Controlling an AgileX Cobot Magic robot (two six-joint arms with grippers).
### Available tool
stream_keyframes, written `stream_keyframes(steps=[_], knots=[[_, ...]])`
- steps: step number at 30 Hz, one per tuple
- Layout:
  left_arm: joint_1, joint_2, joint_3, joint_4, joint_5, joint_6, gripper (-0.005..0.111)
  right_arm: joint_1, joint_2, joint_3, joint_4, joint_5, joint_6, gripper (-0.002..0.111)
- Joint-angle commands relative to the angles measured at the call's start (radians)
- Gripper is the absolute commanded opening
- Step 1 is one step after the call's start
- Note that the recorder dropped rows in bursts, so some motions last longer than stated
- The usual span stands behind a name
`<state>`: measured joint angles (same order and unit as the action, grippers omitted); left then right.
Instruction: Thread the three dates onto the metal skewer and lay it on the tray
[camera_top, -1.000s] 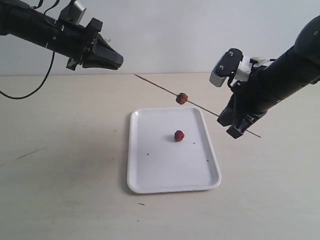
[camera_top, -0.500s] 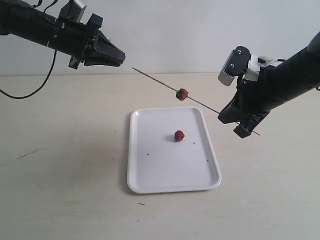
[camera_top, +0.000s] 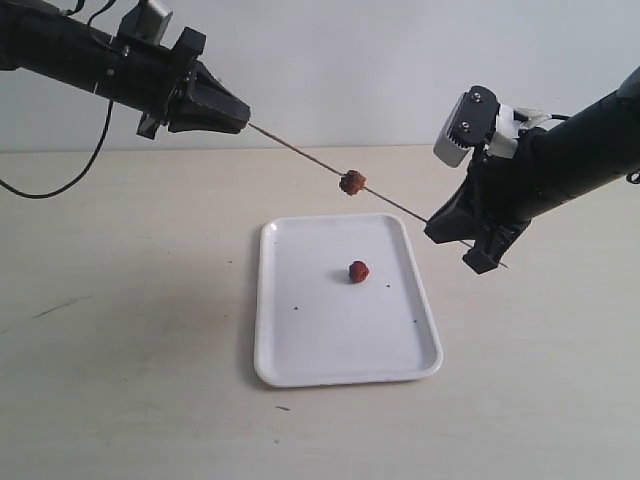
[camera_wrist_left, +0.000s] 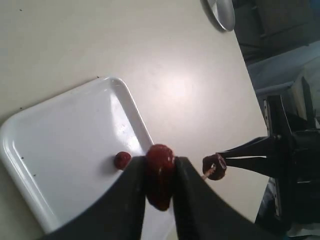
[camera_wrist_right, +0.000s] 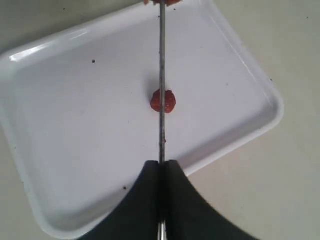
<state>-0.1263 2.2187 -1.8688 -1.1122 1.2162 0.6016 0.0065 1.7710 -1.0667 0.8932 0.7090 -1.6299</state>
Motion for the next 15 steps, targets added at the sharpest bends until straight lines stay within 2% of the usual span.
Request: stream_keyframes(steps=[1,15], knots=[[-0.003,-0.010,-0.006,-0.009,0.005,-0.007,0.021,-0.003,-0.011,0.003,0.009,0.000,0.000,0.000],[-0.023,-0.010,-0.006,-0.030,0.005,-0.037,0.021,-0.003,-0.011,0.003,-0.015,-0.078,0.046,0.000]])
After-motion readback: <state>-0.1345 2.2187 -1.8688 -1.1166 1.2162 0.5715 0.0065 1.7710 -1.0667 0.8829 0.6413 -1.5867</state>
